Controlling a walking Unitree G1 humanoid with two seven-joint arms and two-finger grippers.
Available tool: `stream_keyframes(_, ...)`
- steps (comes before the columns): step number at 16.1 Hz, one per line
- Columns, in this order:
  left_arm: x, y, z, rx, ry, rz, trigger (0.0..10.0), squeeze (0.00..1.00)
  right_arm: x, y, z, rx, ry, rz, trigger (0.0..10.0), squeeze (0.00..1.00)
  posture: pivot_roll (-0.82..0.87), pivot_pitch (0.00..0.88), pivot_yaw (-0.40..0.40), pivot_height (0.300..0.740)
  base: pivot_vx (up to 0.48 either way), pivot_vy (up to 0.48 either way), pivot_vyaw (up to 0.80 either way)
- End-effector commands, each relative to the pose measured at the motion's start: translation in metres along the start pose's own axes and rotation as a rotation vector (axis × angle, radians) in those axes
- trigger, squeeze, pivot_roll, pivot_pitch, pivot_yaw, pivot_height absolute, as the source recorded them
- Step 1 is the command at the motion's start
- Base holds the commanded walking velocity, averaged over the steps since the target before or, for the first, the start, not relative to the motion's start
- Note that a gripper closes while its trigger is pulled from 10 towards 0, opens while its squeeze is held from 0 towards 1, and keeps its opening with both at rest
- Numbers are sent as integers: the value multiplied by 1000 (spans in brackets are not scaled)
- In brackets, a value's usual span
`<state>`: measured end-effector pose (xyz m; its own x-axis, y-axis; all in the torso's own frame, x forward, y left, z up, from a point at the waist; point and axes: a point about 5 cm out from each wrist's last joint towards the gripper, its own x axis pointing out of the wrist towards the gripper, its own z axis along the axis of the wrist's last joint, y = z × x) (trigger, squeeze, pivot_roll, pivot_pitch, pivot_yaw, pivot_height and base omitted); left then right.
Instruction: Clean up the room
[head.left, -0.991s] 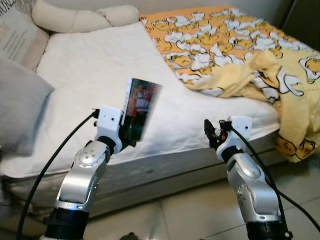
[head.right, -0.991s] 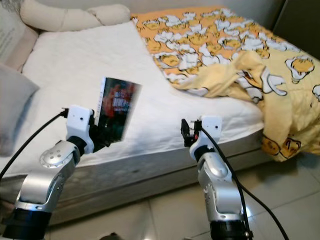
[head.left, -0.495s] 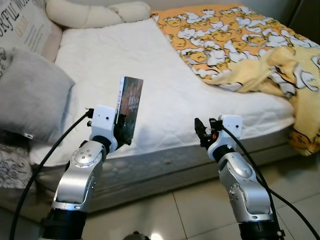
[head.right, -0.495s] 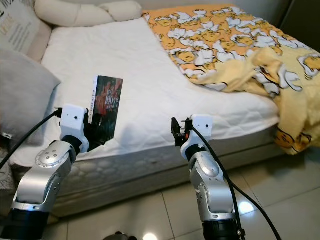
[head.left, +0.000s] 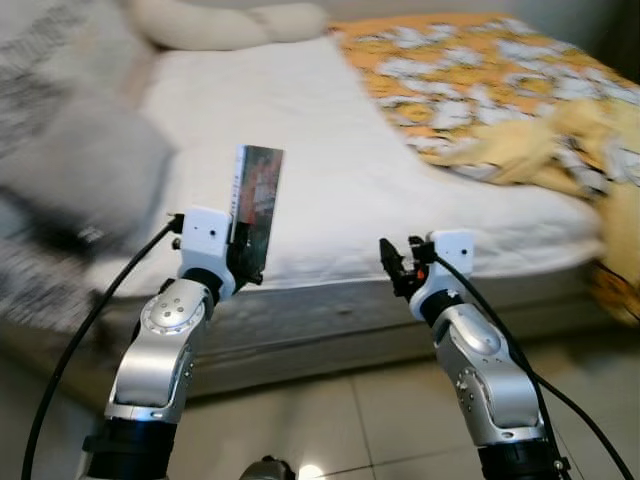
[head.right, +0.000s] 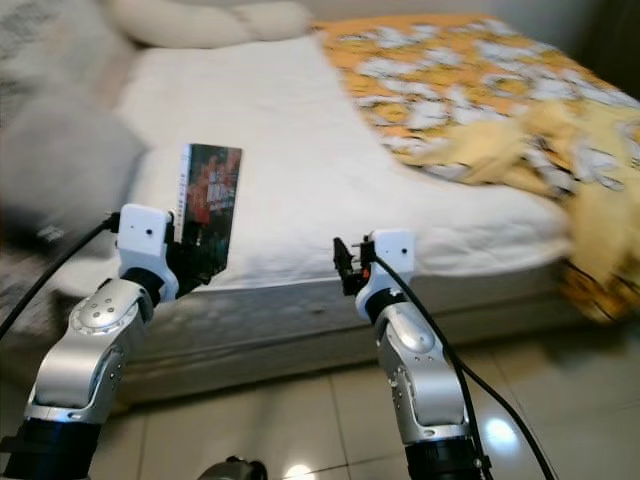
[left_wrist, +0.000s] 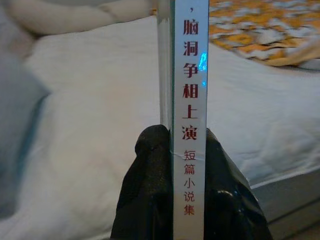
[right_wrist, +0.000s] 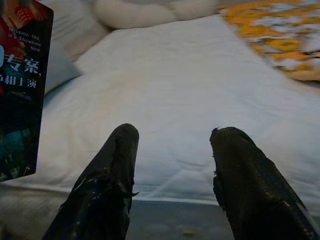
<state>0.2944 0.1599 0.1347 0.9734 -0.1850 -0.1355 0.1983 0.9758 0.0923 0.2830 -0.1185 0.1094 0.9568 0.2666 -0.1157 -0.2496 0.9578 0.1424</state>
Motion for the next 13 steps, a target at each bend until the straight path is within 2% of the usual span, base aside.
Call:
stream_keyframes(1,-2,3,13,6,-63,23,10000,0,2,1,2,-9,-4,11,10000,0,-30,0,32,740,244,0,800)
stream_keyframes(5,-2,2,12,-1,-60,21,10000,0,4,-1,2,-15,-1,3,10000,0,-29,0,26,740,245,0,706)
stream_keyframes(13,-2,-1,11,2,-57,-8,10000,0,4,-5,1,-5,0,-29,10000,0,-31,0,29,740,277,0,0)
